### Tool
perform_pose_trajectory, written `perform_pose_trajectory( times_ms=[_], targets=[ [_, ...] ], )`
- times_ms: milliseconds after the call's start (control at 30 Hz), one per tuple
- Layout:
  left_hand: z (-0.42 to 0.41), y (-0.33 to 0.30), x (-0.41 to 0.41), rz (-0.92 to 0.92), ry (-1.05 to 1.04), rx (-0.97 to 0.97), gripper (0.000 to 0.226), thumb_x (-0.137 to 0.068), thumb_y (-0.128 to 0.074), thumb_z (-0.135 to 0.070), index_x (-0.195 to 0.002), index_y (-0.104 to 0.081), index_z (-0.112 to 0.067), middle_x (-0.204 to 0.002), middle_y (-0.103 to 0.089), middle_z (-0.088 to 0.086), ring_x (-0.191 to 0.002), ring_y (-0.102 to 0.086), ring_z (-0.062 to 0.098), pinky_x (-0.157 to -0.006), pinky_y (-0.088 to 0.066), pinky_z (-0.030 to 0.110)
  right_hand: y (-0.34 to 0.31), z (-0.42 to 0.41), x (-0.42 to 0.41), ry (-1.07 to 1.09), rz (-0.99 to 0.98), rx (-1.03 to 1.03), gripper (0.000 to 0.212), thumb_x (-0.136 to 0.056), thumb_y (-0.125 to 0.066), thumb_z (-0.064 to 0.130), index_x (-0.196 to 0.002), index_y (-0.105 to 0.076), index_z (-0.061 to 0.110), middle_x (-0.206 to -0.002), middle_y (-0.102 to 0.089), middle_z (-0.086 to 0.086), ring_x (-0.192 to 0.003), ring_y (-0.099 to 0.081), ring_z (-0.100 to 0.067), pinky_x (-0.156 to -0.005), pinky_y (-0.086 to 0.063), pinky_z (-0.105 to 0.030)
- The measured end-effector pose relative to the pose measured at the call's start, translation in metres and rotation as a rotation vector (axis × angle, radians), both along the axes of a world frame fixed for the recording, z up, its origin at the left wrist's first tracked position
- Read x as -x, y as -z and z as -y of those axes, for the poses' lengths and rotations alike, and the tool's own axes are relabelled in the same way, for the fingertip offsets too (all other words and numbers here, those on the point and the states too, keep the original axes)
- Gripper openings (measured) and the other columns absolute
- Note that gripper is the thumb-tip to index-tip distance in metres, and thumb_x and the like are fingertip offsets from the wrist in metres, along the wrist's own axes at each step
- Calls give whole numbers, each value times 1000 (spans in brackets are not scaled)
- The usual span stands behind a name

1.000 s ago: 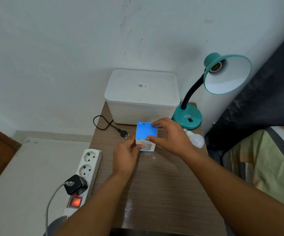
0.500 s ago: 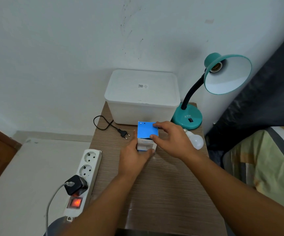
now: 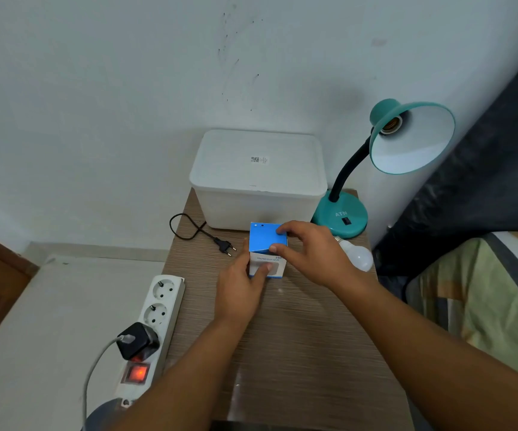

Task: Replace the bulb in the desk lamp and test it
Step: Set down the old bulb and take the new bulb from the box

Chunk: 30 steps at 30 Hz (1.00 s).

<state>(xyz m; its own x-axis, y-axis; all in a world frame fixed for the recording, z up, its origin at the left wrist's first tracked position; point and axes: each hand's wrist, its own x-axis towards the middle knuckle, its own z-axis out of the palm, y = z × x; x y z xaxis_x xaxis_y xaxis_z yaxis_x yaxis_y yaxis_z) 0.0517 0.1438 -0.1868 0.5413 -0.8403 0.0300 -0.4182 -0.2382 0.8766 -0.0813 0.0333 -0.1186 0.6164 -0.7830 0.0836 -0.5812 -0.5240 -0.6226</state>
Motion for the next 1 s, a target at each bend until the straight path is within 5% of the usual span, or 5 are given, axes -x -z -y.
perform_pose_trajectory(
  times_ms=[267, 400, 600, 733, 1000],
  targets=[
    [0, 10, -9, -31, 41, 31, 37, -93, -66, -33, -129, -58, -36, -108, -73, -13, -98, -70, 2, -84, -60, 36, -3, -5, -3, -6, 79, 4, 47, -95, -56, 48, -136, -60, 25, -130, -66, 4, -120, -58, -10, -99, -49, -31],
    [-1, 2, -8, -43, 39, 17, 77, -94, -67, -26, -152, -21, -48, -121, -69, -11, -105, -67, 2, -92, -56, 31, -3, -6, -3, -4, 98, -17, 49, -96, -55, 48, -139, -57, 24, -131, -65, 2, -120, -59, -10, -100, -49, -31],
    [-1, -14, -9, 112, 84, 20, 102, -96, -63, -19, -143, 16, -65, -127, -67, -6, -103, -68, 9, -86, -54, 26, -2, -3, -6, 91, 161, -91, 53, -92, -54, 56, -141, -48, 36, -120, -70, -1, -109, -64, -11, -94, -55, -37],
    [3, -14, -9, 282, 132, 32, 96, -99, -57, -21, -142, 18, -61, -140, -55, -4, -114, -57, 13, -87, -47, 23, -2, -4, -10, 117, 159, -112, 55, -93, -57, 54, -143, -44, 34, -126, -66, -7, -115, -62, -15, -96, -52, -35],
    [8, -15, -20, 304, 161, 12, 93, -98, -60, -21, -146, 12, -56, -123, -62, 0, -102, -60, 10, -81, -48, 18, -3, -6, -10, 121, 175, -152, 56, -94, -58, 49, -144, -41, 32, -135, -60, -7, -123, -58, -15, -97, -47, -28]
  ],
)
